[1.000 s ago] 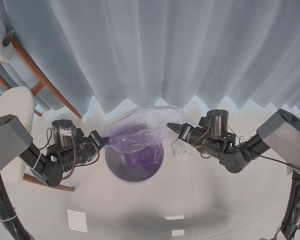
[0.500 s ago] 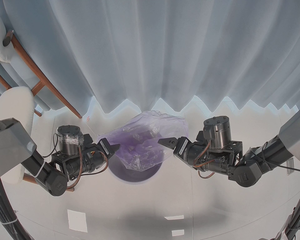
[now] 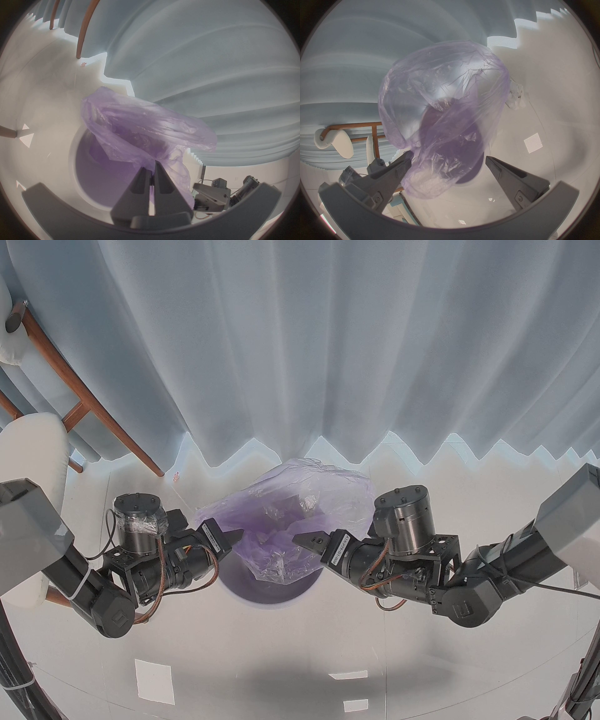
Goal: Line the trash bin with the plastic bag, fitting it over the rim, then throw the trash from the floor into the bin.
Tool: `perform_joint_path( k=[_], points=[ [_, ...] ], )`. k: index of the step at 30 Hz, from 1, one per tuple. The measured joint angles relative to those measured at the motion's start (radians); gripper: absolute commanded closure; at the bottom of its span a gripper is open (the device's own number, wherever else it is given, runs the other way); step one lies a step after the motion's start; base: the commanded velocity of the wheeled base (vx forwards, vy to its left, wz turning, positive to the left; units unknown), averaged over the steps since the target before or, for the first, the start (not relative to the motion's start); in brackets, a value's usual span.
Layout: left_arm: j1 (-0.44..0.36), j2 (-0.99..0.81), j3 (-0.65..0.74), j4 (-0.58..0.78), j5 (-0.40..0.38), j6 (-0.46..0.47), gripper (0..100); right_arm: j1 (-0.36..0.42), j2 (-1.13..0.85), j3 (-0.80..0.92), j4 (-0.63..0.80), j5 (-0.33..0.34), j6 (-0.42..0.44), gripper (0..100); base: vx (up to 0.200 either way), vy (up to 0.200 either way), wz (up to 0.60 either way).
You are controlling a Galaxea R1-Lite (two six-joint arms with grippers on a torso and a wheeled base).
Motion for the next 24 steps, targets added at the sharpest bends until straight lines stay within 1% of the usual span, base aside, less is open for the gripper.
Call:
perform_joint_path(
  k=[3, 4, 7, 14, 15, 19, 24],
  points=[
    [-0.009, -0.001, 0.016, -0.043, -0.003, 0.001, 100, 0.009, 0.021, -0.027, 0.000, -0.012, 0.000, 0, 0.000, 0.000, 0.00],
    [-0.011, -0.002, 0.023, -0.055, -0.003, 0.002, 100, 0.010, 0.027, -0.037, -0.001, -0.017, 0.001, 100, 0.000, 0.000, 0.00],
    [-0.018, -0.002, 0.036, -0.075, -0.004, 0.006, 100, 0.012, 0.040, -0.053, -0.005, -0.032, 0.002, 100, 0.000, 0.000, 0.00],
    [-0.019, -0.003, 0.046, -0.074, -0.002, 0.008, 100, 0.015, 0.042, -0.044, -0.019, -0.034, 0.006, 100, 0.000, 0.000, 0.00],
    [-0.020, -0.003, 0.050, -0.072, -0.001, 0.014, 0, 0.016, 0.041, -0.042, -0.019, -0.034, 0.005, 100, 0.000, 0.000, 0.00],
    [-0.029, -0.002, 0.067, -0.085, 0.002, 0.079, 0, 0.016, 0.038, -0.029, -0.019, -0.038, -0.013, 100, 0.000, 0.000, 0.00],
    [-0.010, -0.012, 0.079, -0.209, 0.002, 0.118, 0, 0.016, 0.037, 0.003, -0.030, -0.042, -0.097, 100, 0.000, 0.000, 0.00]
  ],
)
